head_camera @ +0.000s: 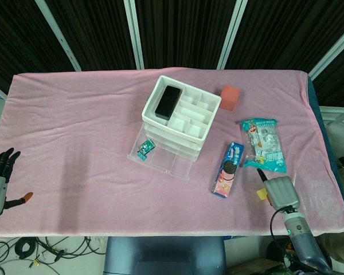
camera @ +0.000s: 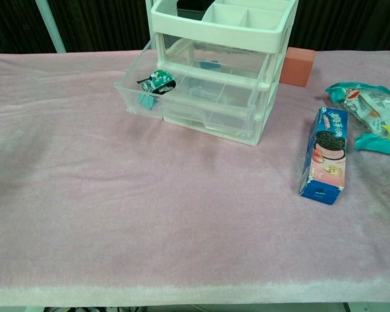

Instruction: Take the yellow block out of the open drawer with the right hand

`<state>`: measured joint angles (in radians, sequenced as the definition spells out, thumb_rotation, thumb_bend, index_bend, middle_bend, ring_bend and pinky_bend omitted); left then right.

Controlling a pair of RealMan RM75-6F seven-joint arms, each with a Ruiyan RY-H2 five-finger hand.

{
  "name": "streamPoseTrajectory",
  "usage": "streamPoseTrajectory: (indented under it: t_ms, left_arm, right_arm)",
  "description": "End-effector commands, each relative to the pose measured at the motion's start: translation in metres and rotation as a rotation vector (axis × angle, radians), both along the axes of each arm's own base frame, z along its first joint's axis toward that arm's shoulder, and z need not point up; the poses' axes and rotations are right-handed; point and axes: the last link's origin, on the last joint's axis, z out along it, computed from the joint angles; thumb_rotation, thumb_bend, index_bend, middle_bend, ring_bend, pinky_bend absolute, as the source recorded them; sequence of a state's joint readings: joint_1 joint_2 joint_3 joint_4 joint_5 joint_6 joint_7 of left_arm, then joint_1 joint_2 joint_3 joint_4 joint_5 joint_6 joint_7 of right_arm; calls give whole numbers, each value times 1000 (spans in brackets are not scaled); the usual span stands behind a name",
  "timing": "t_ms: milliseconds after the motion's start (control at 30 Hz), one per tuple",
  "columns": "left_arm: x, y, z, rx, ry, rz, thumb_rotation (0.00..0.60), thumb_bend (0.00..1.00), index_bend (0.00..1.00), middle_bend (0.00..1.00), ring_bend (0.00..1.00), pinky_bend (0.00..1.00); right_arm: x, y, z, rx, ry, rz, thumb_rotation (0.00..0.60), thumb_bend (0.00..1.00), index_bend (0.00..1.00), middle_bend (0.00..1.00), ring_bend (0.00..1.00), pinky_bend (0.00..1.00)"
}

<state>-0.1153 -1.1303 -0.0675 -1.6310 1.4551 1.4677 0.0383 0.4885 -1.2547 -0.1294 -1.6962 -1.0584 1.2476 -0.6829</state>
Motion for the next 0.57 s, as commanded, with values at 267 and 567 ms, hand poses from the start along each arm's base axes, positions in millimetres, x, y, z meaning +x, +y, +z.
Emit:
streamPoseTrajectory:
  t_ms: [267,567]
  left_arm:
    - [0,-1,1,3,3,-3,600,0,0,0,0,0]
    - [1,-4,0,1,25,-20,600,0,0,0,0,0]
  right_arm:
    - [-3,23,53,-167,0,97,600,247,75,530,593,528]
    - [-30,76,117,-374,-156,101,600,84,0,0,0,147]
